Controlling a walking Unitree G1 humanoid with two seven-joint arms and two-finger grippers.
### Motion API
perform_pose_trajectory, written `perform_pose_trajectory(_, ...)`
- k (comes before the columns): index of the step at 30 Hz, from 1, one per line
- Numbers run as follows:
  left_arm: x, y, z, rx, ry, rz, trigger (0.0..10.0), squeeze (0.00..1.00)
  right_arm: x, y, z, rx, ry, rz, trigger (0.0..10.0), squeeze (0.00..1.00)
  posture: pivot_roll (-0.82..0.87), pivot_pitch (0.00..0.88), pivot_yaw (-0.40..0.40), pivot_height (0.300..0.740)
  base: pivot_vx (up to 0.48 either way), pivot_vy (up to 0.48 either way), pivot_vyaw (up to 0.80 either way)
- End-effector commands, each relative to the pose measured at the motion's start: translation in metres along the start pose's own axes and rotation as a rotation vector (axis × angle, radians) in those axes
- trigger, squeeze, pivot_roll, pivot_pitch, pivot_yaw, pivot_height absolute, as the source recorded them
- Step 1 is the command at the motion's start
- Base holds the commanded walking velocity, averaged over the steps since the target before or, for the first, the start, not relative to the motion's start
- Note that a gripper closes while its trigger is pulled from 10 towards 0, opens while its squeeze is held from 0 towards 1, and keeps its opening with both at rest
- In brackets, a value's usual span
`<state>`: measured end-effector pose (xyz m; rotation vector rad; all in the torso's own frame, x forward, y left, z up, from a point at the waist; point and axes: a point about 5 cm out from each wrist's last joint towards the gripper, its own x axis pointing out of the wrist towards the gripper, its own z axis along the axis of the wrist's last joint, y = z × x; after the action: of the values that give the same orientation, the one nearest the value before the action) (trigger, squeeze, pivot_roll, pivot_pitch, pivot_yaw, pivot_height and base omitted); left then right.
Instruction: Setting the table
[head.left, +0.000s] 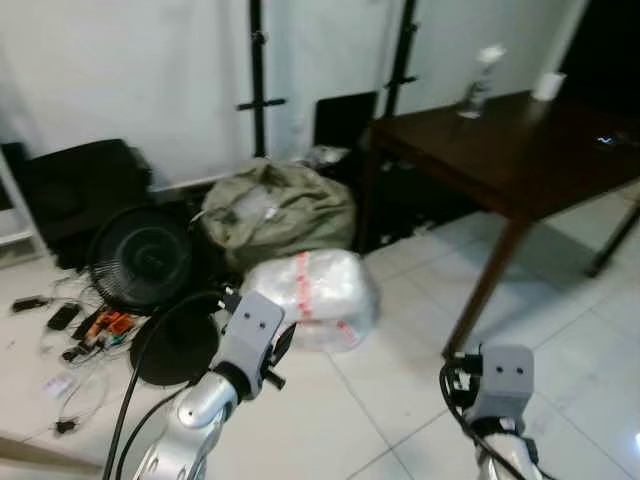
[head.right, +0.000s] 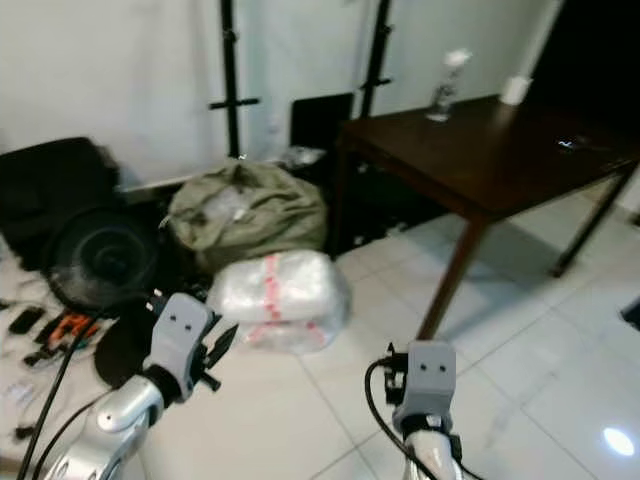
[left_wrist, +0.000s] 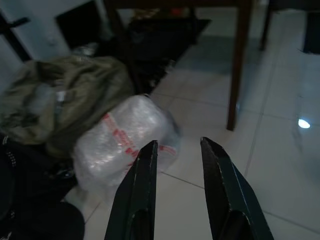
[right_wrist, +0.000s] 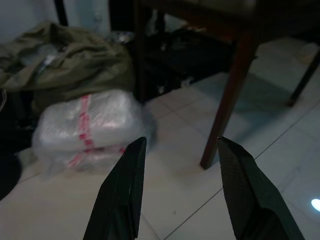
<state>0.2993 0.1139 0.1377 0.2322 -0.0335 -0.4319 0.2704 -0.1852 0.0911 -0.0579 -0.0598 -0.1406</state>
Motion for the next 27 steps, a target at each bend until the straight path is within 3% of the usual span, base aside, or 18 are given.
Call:
perform_pose_trajectory(1, -0.0011, -0.0019, -0.0038, 0.001, 0.012, -0.006, 10.0, 0.00, -0.0024, -0.0034, -0.0054, -0.010, 0.022, -0.010, 10.0, 0.00, 0.02, 0.035, 0.073, 0.740, 0.000, 0.000, -0.80)
perform_pose_trajectory(27, -0.0008, -0.0017, -0.0031, -0.005, 0.011, -0.007, 10.0, 0.00, -0.0034, -0.0030, -0.0045, -0.009, 0.019, -0.014, 10.0, 0.00, 0.02, 0.041, 0.078, 0.740, 0.000, 0.000, -0.80)
